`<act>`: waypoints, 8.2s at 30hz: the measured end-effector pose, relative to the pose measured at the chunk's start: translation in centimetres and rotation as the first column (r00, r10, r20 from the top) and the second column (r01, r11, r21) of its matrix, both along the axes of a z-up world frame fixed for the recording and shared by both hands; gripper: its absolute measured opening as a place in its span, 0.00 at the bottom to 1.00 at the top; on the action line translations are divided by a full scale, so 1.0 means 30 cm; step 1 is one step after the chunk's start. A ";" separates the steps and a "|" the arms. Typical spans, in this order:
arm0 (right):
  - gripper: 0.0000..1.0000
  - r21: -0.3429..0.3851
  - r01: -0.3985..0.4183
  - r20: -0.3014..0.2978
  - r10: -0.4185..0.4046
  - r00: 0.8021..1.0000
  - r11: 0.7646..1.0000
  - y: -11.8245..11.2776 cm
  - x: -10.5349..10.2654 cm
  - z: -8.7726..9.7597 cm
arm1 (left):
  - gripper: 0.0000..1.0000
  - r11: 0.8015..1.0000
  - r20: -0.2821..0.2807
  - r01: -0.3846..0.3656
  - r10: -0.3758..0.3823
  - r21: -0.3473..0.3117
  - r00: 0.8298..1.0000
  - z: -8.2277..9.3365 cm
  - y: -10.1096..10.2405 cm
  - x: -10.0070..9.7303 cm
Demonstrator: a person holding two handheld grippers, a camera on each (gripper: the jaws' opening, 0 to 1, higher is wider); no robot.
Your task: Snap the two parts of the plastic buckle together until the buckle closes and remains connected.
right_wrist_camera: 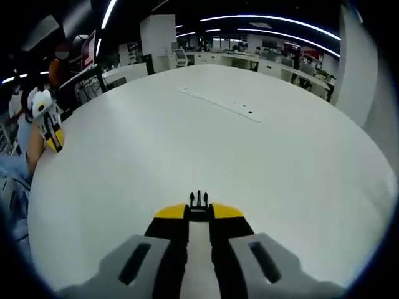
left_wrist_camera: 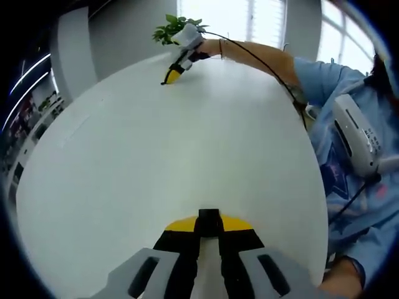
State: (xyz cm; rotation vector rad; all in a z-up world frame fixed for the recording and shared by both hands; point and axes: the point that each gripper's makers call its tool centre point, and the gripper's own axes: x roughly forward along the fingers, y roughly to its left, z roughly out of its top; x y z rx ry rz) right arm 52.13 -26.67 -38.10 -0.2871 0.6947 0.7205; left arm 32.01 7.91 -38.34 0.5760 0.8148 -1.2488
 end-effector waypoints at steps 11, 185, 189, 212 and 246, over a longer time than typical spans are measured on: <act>0.13 -0.011 -0.011 -0.005 0.011 1.000 1.000 0.009 -0.013 0.007 | 0.10 1.000 -0.002 0.002 -0.002 -0.005 1.000 0.001 -0.003 -0.002; 0.13 -0.021 -0.633 0.008 0.634 0.774 0.774 0.374 -0.643 0.019 | 0.10 0.998 0.036 0.052 -0.053 0.018 0.998 0.008 -0.099 -0.012; 0.13 -0.013 -0.633 0.011 0.633 0.774 0.774 0.381 -0.646 0.018 | 0.10 0.999 0.039 0.052 -0.052 0.017 0.998 0.009 -0.102 -0.009; 0.13 -0.012 -0.622 0.014 0.622 0.783 0.783 0.419 -0.642 0.018 | 0.10 0.999 0.023 0.048 -0.048 0.001 0.999 0.001 -0.128 -0.005; 0.12 0.012 -0.639 0.031 0.639 0.769 0.769 0.584 -0.696 0.017 | 0.10 0.990 0.076 0.141 -0.139 -0.025 0.987 0.009 -0.259 -0.031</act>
